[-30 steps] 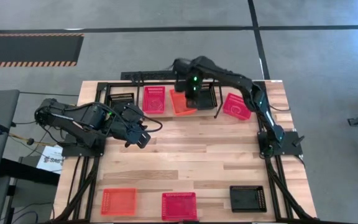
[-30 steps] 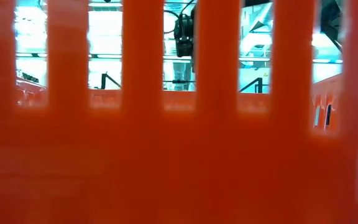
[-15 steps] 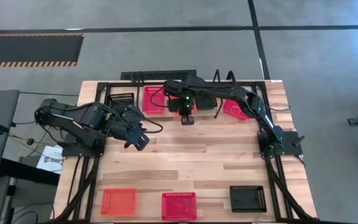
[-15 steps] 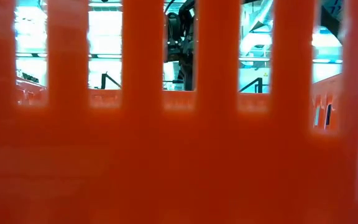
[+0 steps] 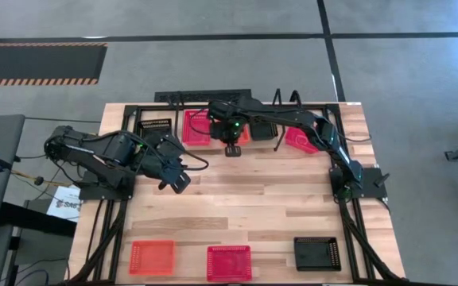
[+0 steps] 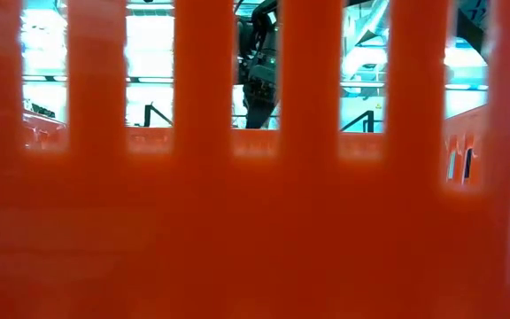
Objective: Stack baskets on shelf by color
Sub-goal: Stack the top orange bin on top of the orange bin on the shelf
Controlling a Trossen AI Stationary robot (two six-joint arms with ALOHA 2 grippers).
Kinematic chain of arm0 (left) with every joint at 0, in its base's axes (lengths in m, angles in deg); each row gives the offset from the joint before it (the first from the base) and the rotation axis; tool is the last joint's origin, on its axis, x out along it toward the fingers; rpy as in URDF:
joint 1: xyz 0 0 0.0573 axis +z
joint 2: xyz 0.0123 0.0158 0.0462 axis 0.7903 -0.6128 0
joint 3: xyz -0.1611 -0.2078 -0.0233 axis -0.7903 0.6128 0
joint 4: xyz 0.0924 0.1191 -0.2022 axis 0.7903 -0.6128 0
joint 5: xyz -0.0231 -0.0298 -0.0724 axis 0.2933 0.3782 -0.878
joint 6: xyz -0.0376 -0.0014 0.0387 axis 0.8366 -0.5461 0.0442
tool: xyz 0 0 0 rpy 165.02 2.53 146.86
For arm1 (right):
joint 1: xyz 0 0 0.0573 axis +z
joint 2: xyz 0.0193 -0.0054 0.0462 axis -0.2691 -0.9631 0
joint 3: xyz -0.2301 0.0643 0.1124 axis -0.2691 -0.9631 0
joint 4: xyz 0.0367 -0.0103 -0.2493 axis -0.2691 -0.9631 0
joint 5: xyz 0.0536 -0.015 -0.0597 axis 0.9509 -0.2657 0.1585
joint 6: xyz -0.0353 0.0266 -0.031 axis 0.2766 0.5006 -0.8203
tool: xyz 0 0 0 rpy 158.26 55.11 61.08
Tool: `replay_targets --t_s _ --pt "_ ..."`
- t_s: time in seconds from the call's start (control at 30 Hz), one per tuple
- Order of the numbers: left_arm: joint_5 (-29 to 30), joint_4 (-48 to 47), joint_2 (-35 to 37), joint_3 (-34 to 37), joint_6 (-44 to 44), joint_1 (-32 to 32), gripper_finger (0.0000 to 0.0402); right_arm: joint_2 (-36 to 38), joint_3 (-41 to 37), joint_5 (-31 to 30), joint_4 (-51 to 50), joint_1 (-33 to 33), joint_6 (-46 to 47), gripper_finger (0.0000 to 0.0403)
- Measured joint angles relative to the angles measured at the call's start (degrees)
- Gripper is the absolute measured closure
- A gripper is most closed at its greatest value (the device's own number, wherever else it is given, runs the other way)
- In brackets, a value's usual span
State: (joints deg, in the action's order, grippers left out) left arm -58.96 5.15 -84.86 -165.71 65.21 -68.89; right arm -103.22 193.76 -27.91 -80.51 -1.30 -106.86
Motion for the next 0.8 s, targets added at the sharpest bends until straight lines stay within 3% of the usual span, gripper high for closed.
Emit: replay_targets --t_s 0.13,0.37,0.8 --pt "0.01 0.00 0.00 0.00 0.02 -0.01 0.0288 0.00 0.00 0.00 1.85 0.02 0.03 0.0403" --pt "0.06 0.02 0.00 0.00 0.04 -0.01 0.0288 0.11 0.02 -2.17 -3.74 -0.61 -1.51 0.0403" --pt "0.54 0.07 0.00 0.00 -0.04 0.01 0.0288 -0.39 0.04 -2.84 1.04 -1.16 -2.87 0.0403"
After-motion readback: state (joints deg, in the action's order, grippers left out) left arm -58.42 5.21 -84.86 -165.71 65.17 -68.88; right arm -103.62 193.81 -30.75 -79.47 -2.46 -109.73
